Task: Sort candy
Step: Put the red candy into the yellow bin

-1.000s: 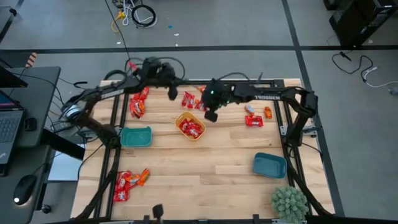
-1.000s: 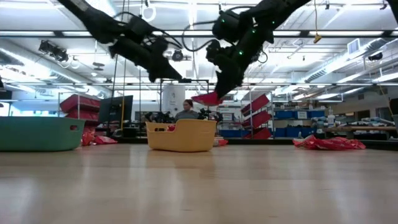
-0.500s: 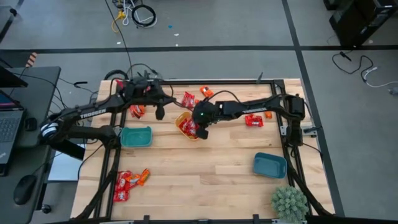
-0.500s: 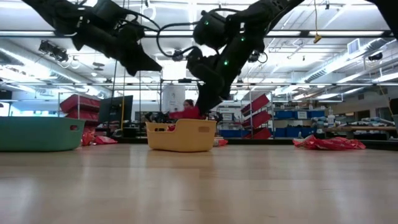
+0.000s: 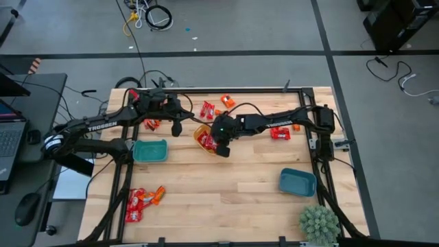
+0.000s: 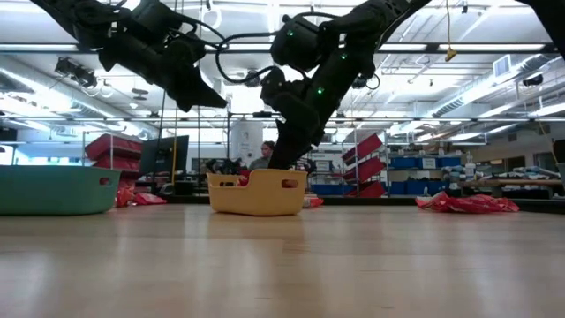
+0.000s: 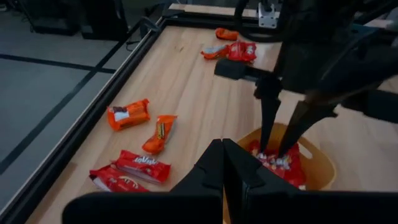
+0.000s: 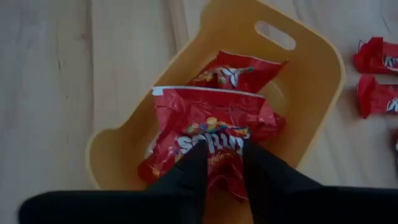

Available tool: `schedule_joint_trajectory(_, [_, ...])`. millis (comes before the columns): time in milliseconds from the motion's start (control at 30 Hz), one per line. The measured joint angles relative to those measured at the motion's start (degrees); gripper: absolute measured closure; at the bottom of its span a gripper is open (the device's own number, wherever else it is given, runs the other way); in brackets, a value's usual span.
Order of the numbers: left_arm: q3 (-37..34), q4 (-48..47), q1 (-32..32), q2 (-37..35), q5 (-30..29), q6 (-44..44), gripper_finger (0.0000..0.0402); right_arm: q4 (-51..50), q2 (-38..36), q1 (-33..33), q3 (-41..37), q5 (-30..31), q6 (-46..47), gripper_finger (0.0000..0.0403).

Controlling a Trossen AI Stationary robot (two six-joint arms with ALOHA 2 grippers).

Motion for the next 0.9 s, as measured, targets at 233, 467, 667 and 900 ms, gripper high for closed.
schedule_joint_trajectory(233, [0.4, -5.2, 0.0, 0.0, -2.8, -4.4, 0.0401, -3.3, -5.3, 1.0, 0.0, 0.5, -1.5, 0.0275])
schedule_joint_trajectory(467, [5.0, -19.2, 0.0, 0.0, -13.4, -4.1, 0.0401, -4.6, -12.6, 3.6, -0.7, 1.6, -8.5, 0.0392])
schedule_joint_trajectory(667, [5.3, -25.1, 0.0, 0.0, -14.0, -4.3, 0.0401, 3.0, -13.1, 2.8, -8.9, -1.5, -7.3, 0.0400])
schedule_joint_trajectory(900, [5.3, -32.7, 0.8, 0.0, -27.2, -12.9, 0.0401, 12.4, -13.0, 3.2, -16.8, -1.3, -3.2, 0.0402])
